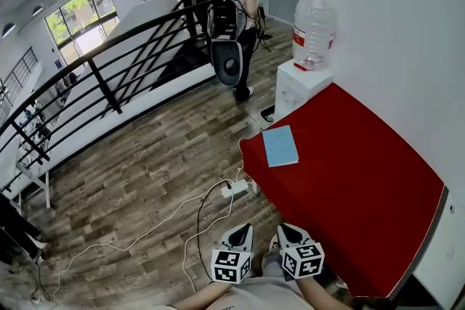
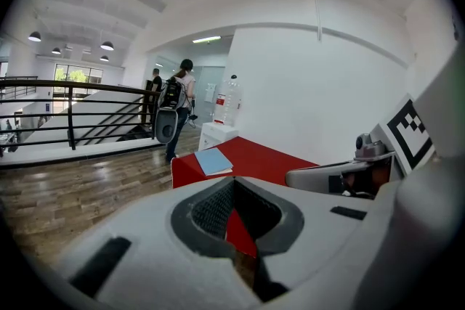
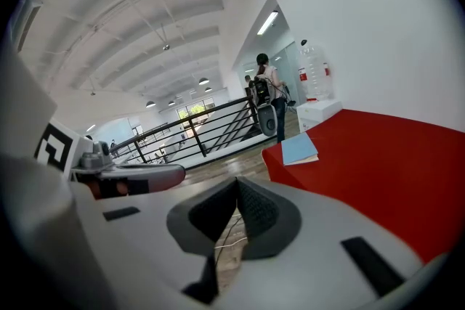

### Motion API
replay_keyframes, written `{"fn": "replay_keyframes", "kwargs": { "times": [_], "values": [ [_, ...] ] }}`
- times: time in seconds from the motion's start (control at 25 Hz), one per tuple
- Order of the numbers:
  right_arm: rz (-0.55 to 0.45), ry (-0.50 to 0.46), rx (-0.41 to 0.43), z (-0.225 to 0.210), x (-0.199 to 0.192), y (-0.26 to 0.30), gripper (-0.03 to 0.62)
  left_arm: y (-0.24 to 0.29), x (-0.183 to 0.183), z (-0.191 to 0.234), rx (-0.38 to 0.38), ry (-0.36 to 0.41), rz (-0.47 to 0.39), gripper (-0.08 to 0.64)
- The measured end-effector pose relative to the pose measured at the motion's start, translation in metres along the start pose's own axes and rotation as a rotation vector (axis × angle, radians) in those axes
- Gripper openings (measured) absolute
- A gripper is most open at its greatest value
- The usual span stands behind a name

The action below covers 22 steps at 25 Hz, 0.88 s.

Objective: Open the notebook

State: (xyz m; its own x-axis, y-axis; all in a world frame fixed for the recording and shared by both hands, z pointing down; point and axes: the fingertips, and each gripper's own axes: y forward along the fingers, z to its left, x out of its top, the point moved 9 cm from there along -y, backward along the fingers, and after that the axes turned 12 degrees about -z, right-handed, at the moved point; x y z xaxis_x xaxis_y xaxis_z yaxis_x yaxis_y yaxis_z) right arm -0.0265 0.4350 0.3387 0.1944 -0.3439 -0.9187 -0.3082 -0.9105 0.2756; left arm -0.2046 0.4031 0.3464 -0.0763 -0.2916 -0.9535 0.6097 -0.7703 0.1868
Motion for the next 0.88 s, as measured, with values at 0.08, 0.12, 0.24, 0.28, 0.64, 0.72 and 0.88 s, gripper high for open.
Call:
{"fn": "replay_keyframes", "kwargs": {
  "times": [0.08, 0.12, 0.24, 0.28, 0.64, 0.72, 0.88],
  "values": [
    [0.004, 0.000, 0.016, -0.011, 0.005, 0.015, 0.006, 0.016, 0.002, 0.004, 0.014, -0.001, 0.001, 0.006],
    [0.007, 0.000, 0.024, -0.018, 0.009, 0.023, 0.006, 0.026, 0.004, 0.005, 0.021, -0.002, 0.003, 0.006],
    [0.011, -0.004, 0.045, -0.044, 0.023, 0.048, 0.006, 0.059, 0.011, 0.008, 0.040, 0.003, 0.004, 0.006],
    [0.010, -0.007, 0.051, -0.054, 0.029, 0.057, 0.006, 0.071, 0.014, 0.008, 0.046, 0.009, 0.001, 0.006],
    [0.005, -0.027, 0.087, -0.132, 0.079, 0.116, 0.006, 0.173, 0.036, 0.005, 0.086, 0.006, -0.009, 0.006],
    [0.011, -0.023, 0.090, -0.148, 0.085, 0.123, 0.006, 0.187, 0.040, 0.001, 0.096, 0.002, -0.009, 0.006],
    [0.015, -0.015, 0.102, -0.166, 0.094, 0.141, 0.006, 0.207, 0.045, 0.002, 0.116, 0.000, -0.008, 0.006]
  ]
}}
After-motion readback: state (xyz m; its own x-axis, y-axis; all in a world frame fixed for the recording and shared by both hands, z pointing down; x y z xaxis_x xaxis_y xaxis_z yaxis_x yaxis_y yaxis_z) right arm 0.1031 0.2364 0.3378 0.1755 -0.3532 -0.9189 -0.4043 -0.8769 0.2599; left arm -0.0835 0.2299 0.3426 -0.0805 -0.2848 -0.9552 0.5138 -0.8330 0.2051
